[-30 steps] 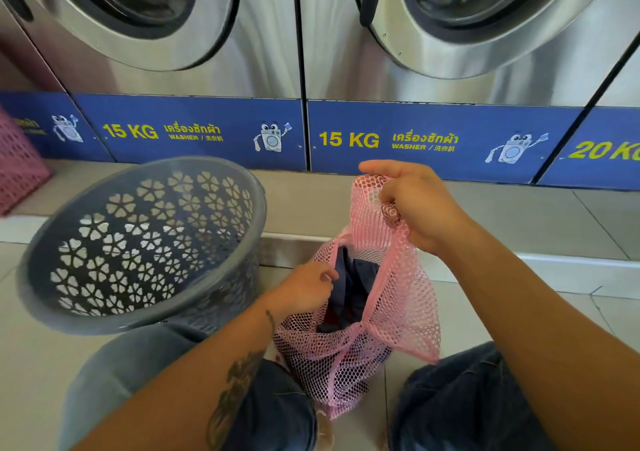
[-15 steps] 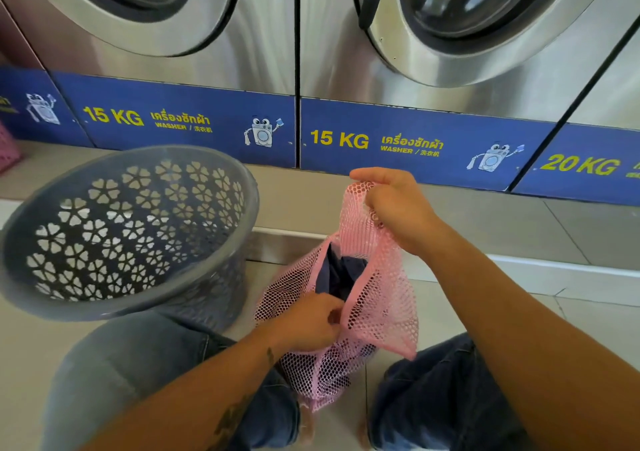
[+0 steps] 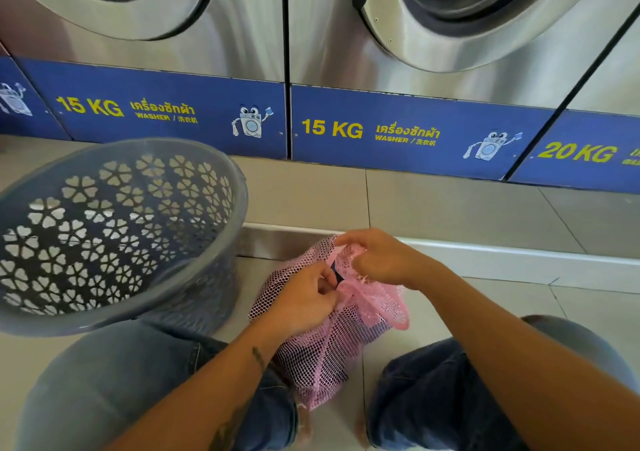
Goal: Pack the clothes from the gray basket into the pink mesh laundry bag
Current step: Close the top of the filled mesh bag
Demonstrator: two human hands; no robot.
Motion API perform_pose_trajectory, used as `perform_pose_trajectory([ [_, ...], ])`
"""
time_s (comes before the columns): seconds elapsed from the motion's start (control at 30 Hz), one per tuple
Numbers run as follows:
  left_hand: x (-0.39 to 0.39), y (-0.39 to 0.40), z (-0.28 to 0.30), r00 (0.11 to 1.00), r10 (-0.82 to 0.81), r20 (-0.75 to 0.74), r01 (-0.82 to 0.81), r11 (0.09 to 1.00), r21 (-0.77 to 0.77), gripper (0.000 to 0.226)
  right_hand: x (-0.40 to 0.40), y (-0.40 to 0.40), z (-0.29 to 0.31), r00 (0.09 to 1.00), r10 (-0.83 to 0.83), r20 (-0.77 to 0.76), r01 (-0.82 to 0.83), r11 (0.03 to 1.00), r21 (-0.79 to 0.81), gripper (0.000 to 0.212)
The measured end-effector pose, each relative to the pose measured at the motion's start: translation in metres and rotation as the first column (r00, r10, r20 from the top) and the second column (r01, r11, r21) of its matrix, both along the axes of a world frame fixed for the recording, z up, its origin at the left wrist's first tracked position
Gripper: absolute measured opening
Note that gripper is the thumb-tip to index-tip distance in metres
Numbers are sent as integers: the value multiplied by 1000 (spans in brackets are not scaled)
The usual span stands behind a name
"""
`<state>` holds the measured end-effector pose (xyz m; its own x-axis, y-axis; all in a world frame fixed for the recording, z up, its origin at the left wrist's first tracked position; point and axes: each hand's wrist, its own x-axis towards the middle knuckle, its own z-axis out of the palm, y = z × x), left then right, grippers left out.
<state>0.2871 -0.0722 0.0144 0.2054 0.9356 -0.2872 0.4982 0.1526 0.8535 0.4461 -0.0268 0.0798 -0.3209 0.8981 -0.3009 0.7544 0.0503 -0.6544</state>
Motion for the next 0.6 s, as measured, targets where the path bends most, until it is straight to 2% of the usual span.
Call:
perform_pose_trajectory([
  [0.13,5,-2,-3,1000,-9,16,9,1000,25,17,7,0,-11,1000,19,-1,-19,998,-53,58],
  [0.27,10,-1,-1,999,2,45,-4,999,47,19,9,2,-13,999,-19,-34,17,998,-54,57],
  [0.4,12,3,-1,983,71,167,-69,997,-22,11,17,-3,-17,998,-17,64,18,1000,-10,60],
  [0.47,13,4,0,979,99,180,-92,995,-46,7,24,-6,-19,992,-33,118,30,999,31,55],
  [0.6,17,5,0,973,144,178,-135,989,-61,11,31,-15,-27,968,-50,245,31,996,79,26],
])
